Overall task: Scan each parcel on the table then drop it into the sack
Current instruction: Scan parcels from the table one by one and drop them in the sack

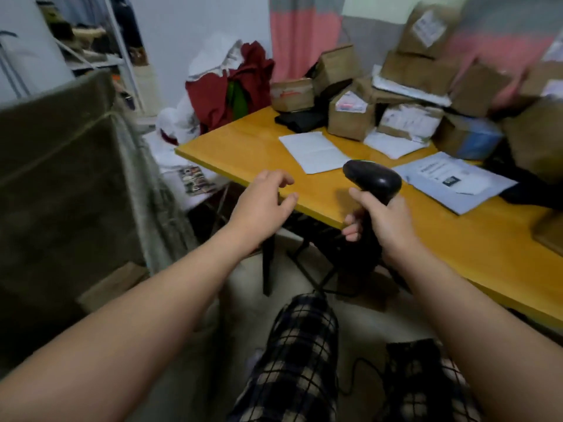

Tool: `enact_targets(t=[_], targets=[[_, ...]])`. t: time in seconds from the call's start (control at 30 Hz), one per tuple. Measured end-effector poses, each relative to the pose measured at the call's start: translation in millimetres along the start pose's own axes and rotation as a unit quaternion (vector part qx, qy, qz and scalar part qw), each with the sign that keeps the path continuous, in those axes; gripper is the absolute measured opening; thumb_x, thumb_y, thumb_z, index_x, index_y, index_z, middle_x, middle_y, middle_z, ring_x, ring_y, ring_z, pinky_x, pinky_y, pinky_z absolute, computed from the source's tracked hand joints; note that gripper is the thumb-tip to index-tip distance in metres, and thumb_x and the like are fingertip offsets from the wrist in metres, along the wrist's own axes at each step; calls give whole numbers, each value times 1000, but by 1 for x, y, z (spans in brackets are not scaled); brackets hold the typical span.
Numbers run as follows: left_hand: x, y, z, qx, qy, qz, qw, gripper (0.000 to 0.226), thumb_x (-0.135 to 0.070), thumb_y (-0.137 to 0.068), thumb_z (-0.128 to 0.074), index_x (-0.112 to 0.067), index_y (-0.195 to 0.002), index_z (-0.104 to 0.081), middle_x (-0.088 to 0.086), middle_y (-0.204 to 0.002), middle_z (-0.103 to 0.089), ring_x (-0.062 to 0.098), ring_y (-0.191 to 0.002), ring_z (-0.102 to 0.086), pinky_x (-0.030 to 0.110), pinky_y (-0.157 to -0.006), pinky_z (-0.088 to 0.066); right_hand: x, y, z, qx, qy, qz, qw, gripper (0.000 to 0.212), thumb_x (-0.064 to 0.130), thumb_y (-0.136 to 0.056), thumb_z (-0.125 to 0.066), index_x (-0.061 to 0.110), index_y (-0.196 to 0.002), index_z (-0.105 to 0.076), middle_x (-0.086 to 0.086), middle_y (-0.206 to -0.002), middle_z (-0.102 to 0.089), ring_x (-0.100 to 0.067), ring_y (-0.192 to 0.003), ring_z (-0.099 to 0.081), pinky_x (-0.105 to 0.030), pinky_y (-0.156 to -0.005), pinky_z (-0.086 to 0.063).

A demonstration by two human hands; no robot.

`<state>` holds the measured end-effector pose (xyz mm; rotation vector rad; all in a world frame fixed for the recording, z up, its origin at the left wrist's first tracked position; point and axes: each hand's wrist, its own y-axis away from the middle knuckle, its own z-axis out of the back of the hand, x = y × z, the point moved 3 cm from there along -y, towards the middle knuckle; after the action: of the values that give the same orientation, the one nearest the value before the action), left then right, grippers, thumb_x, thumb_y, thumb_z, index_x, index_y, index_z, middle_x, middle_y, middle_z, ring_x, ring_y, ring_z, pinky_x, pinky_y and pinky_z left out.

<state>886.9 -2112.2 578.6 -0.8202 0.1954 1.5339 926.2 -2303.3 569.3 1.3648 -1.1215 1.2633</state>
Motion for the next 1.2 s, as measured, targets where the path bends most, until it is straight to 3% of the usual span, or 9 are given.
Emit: enact_targets(t=[0.33, 0.5, 0.57, 0.67, 0.83, 0.97, 1.07, 1.13, 1.2], targets=[[-118, -69, -137, 145, -44, -131, 980, 37, -32, -93, -57, -17, -127, -53, 8, -131, -47, 27, -119, -47, 33, -99, -37, 14, 22, 155, -144, -52, -28, 988, 34, 34, -89, -62, 0, -90, -61, -15, -50, -57, -24, -37, -54, -25, -39, -48], [-161, -88, -193, 229, -126, -191, 946, 61, -46, -96, -49, -18, -147, -33, 7, -154, -30, 26, -139, -31, 37, -112, -30, 5, 33, 182, -162, -113, -19, 980, 33, 33, -89, -61, 0, -92, -62, -13, -52, -56, -24, -37, -53, -26, -39, -47], [-166, -89, -207, 258, -160, -208, 930, 59, -47, -100, -38, -19, -151, -27, 6, -157, -27, 25, -142, -27, 38, -114, -26, 2, 34, 184, -153, -114, -3, 982, 30, 31, -90, -59, 1, -90, -62, -13, -52, -56, -24, -37, -52, -25, -40, -46], [-161, -86, -210, 243, -173, -220, 929, 50, -44, -103, -28, -22, -147, -37, 4, -152, -36, 24, -138, -34, 37, -110, -29, 0, 34, 179, -135, -88, 12, 987, 26, 24, -92, -59, 0, -84, -61, -15, -52, -55, -24, -38, -51, -25, -41, -45], [-130, -71, -179, 219, -161, -237, 933, 43, -44, -102, -33, -24, -131, -58, -1, -137, -53, 22, -123, -50, 37, -101, -38, 0, 35, 169, -121, -22, 14, 992, 25, 19, -91, -61, -1, -77, -59, -18, -53, -54, -26, -39, -49, -28, -43, -45], [-87, -46, -130, 227, -137, -247, 932, 54, -54, -96, -31, -22, -122, -65, -4, -130, -61, 15, -123, -51, 35, -112, -28, 3, 39, 165, -127, -1, 14, 992, 24, 20, -91, -62, 1, -78, -59, -15, -52, -55, -24, -39, -51, -29, -43, -46], [-63, -31, -96, 185, -107, -219, 952, 64, -62, -87, -23, -18, -84, -70, -3, -88, -71, 17, -90, -62, 32, -102, -34, 13, 38, 151, -119, 0, 20, 993, 18, 21, -90, -64, 8, -79, -61, -12, -57, -60, -22, -47, -57, -29, -49, -50], [-68, -37, -90, 131, -132, -167, 968, 56, -58, -91, -30, -16, -68, -59, 2, -68, -60, 26, -77, -59, 33, -77, -38, 22, 29, 139, -125, 30, 43, 991, 11, 24, -88, -67, 15, -84, -65, -3, -70, -66, -17, -64, -62, -25, -60, -50], [-81, -51, -96, 110, -171, -88, 975, 41, -52, -94, -44, -16, -95, -63, 9, -95, -63, 31, -98, -57, 36, -80, -41, 29, 18, 123, -108, 91, 43, 989, 13, 34, -86, -68, 22, -92, -66, 10, -81, -66, -5, -77, -60, -19, -64, -42]])
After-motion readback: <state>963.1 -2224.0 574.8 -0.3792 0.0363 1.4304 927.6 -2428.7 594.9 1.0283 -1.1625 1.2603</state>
